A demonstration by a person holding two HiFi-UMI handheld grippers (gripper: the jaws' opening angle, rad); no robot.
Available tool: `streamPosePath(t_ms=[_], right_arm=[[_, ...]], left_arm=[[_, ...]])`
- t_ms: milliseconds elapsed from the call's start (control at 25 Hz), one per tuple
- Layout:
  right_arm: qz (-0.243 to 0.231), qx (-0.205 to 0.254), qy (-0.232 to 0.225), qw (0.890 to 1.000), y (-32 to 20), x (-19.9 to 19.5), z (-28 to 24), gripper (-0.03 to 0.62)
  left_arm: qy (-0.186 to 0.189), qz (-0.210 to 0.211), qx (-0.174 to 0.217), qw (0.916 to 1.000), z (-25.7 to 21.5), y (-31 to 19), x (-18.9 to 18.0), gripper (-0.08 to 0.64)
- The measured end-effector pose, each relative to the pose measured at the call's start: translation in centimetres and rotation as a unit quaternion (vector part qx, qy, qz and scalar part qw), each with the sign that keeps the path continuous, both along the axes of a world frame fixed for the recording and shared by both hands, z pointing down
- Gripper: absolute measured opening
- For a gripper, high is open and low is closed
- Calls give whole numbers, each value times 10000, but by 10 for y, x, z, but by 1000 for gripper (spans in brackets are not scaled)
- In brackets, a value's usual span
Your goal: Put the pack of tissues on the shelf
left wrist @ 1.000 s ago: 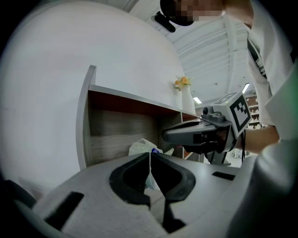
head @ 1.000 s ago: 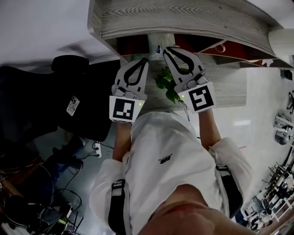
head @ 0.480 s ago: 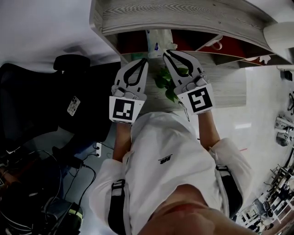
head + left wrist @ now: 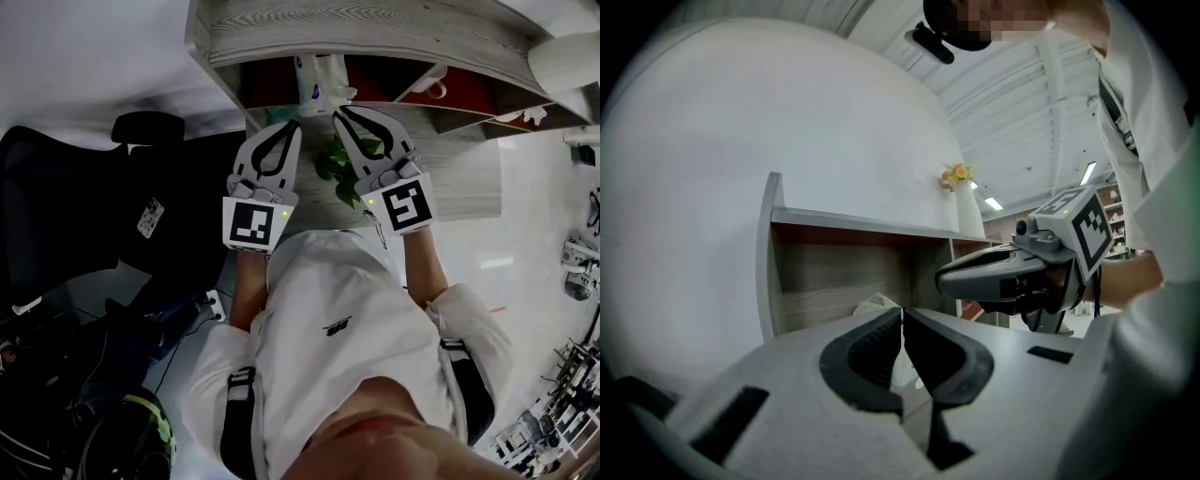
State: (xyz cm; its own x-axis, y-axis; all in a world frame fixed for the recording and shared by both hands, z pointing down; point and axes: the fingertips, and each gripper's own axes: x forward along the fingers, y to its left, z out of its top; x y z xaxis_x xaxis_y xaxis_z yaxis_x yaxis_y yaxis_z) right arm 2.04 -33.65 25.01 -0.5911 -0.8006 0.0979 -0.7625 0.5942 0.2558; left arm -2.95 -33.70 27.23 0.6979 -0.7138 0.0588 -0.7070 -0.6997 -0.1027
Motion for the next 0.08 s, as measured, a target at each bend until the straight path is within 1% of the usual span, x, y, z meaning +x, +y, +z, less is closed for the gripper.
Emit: streamPosePath(t_ms=[80], right_arm=[[8, -17, -8, 10000, 3, 1, 0, 32]], left_arm=[[7, 4, 1, 10000, -1, 3, 1, 33]])
